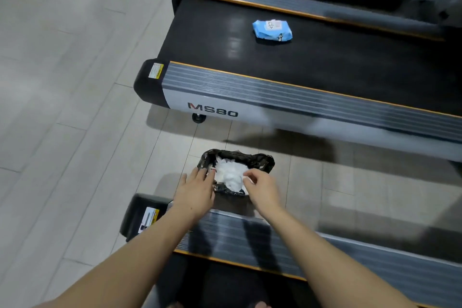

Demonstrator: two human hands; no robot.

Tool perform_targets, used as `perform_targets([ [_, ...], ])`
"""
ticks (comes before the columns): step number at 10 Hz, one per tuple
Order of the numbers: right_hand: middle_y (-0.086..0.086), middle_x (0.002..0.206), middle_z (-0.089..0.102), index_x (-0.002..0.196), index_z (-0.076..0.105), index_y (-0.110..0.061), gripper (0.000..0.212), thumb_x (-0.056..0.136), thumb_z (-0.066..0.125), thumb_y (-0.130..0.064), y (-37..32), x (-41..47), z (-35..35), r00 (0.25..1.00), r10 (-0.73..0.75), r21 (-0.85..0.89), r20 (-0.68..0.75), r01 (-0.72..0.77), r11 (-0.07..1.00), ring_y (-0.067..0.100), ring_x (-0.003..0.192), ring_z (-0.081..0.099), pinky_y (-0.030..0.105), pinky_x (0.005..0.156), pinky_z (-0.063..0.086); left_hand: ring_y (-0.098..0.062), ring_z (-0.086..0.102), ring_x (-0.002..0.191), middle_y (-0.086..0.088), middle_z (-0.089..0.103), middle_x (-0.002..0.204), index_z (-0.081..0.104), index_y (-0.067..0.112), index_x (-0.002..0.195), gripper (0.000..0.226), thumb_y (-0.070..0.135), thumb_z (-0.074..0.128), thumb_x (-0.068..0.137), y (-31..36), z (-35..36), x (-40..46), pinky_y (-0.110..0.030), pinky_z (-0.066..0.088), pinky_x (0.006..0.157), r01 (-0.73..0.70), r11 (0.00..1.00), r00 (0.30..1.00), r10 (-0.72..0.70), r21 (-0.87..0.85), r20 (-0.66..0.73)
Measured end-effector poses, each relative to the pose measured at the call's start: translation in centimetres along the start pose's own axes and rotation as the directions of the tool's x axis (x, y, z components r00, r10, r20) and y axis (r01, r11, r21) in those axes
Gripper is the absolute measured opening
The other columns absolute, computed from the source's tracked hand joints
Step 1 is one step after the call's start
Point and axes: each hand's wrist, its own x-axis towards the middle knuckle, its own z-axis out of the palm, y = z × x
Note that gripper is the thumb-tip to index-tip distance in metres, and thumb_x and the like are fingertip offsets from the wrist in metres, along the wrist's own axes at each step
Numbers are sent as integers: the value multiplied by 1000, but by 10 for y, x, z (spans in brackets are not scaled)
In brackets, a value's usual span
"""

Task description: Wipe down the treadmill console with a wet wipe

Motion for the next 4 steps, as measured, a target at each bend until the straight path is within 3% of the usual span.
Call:
perform_targets([
  [1, -6, 114, 77, 113, 79, -27, 24, 98, 60, -27, 34, 44, 38, 997, -39, -89, -63, 33, 995, 19, 104, 69, 37, 86, 55, -28, 31, 152, -6, 40, 161, 30, 21, 158, 59, 34, 47, 103, -11, 43, 39, -50, 26, 123, -3, 999, 1000, 5, 42, -25],
  [3, 4, 139, 68, 136, 70, -26, 40, 97, 62, -25, 85, 84, 98, 989, -68, -332, 130, 108, 937, 27, 129, 61, 43, 104, 53, -28, 25, 155, -5, 36, 164, 27, 23, 160, 61, 34, 45, 103, -26, 93, 93, -49, 22, 125, 2, 998, 998, 1, 58, -56],
  [4, 2, 141, 67, 140, 67, -26, 41, 100, 60, -28, 87, 77, 97, 993, -79, -366, 84, 105, 925, 27, 130, 61, 44, 102, 54, -29, 17, 159, -6, 24, 171, 17, 22, 165, 65, 36, 40, 106, -23, 94, 89, -50, 18, 128, -10, 998, 999, 13, 61, -39],
])
